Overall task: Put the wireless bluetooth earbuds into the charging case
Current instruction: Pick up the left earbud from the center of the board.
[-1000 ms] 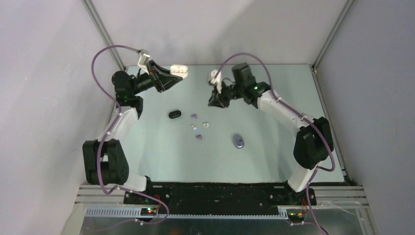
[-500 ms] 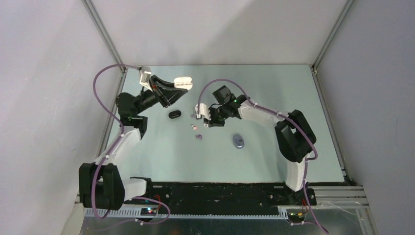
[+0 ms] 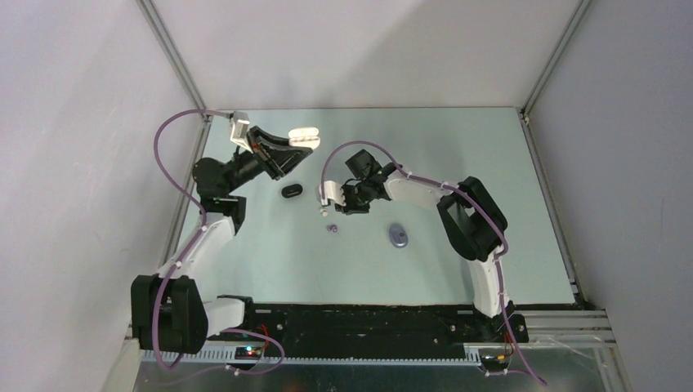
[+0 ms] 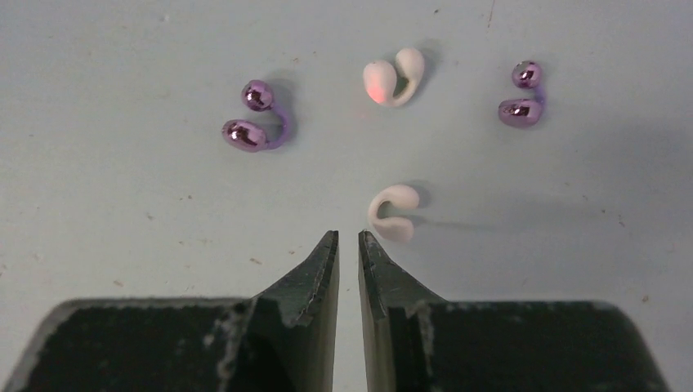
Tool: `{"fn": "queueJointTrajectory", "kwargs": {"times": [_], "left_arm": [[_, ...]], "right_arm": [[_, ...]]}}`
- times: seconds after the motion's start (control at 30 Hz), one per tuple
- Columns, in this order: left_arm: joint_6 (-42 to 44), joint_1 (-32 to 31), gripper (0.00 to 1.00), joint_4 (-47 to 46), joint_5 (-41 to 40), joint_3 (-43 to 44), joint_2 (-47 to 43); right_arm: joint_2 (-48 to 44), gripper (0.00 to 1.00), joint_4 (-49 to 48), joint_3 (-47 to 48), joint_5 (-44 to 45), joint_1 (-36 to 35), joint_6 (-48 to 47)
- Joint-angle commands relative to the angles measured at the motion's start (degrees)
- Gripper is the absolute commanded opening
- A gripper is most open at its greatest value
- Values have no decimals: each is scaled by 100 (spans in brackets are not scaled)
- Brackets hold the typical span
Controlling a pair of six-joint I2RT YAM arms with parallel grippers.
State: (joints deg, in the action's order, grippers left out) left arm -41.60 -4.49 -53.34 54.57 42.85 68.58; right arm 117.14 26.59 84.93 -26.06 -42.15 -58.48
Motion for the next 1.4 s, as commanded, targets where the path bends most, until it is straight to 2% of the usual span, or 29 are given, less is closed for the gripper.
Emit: {"fn": "queueJointTrajectory", "kwargs": {"times": [0.0,0.8,1.07,1.23,1.37], "left_arm": [[-31,-28,0,-237,-96,-5,-174],[99,-26,0,-115,-8,-3,-199],[116,-28,0,-93,-18,24,-178],[134,-43,0,-76,-25,-9,-194],[153,-66,0,-56,-7,7,-211]], "right_arm": [[133,19,-102,355,-27,-61,-75],[473,26,-333,444,335,-87,2],[456,27,-778,416,734,-99,113],[442,24,-899,415,854,-91,166],[342,16,-882,396,813,-90,273]]}}
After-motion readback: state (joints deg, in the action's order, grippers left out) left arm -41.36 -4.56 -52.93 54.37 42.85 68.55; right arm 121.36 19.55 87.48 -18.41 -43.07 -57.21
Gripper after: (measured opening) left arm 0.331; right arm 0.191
